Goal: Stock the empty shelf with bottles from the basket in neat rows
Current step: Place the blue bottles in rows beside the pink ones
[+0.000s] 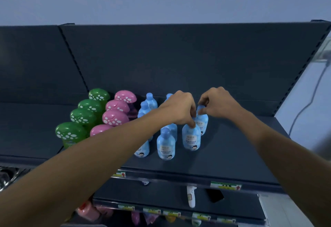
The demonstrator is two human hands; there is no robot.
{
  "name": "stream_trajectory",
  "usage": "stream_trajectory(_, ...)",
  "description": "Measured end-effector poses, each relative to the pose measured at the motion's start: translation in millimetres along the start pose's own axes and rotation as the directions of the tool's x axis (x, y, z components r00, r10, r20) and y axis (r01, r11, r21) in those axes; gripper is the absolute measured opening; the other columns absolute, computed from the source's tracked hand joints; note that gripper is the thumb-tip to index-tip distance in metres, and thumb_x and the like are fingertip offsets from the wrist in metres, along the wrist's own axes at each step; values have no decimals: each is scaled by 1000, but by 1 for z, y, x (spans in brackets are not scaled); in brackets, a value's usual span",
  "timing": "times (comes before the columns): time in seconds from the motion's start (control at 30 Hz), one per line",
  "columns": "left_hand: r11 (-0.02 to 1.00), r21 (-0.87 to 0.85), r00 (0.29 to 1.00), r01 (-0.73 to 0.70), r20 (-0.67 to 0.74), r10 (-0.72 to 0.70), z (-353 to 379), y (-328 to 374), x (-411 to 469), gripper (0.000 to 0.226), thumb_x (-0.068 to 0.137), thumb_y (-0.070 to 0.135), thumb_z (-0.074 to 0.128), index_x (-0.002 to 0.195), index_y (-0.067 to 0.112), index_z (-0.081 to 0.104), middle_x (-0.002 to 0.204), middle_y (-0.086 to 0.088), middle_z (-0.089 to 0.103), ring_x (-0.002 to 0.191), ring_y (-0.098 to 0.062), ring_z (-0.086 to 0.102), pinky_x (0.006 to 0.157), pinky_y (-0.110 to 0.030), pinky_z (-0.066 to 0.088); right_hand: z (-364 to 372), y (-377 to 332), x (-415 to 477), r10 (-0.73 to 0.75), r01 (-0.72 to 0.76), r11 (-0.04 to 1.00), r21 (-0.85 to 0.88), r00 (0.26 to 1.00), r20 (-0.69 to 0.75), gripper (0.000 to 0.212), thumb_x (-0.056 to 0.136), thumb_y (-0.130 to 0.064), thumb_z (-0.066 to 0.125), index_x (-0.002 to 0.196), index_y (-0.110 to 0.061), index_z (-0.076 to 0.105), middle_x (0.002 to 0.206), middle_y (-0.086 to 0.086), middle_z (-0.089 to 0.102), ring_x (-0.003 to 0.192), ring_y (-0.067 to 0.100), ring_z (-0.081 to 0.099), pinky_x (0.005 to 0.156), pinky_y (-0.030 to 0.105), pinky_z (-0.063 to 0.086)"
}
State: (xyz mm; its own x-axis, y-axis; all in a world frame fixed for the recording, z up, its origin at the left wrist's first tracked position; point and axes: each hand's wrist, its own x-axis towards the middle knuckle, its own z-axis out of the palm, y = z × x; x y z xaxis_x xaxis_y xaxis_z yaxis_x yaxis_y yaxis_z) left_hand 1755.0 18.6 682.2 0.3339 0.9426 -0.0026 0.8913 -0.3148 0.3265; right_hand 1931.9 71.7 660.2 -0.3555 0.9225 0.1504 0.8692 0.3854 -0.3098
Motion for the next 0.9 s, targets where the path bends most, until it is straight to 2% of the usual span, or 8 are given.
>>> stream_trajectory(0.23,996,-22,997,81,5,-81,5,-11,42,30,67,31,94,92,23,80,90,9,73,89,-12,68,82,-36,61,10,19,39,11,-11,999,35,1000,5,18,68,-28,86,83,-25,77,77,-15,68,80,10,65,71,26,54)
stream_trajectory(0.47,987,-64,989,150,14,-150,9,-25,70,30,65,24,95,91,23,80,92,6,73,88,-14,70,83,-35,61,19,26,72,12,-14,998,65,1000,26,18,70,-26,86,85,-24,77,81,-13,69,84,12,66,78,34,59)
stream_trajectory(0.9,980,-101,985,174,10,-174,12,-35,85,28,63,27,96,86,26,80,90,10,72,85,-11,69,79,-33,61,29,29,98,-25,23,995,92,999,28,9,76,-25,82,76,-27,74,78,-13,69,84,12,66,75,29,55)
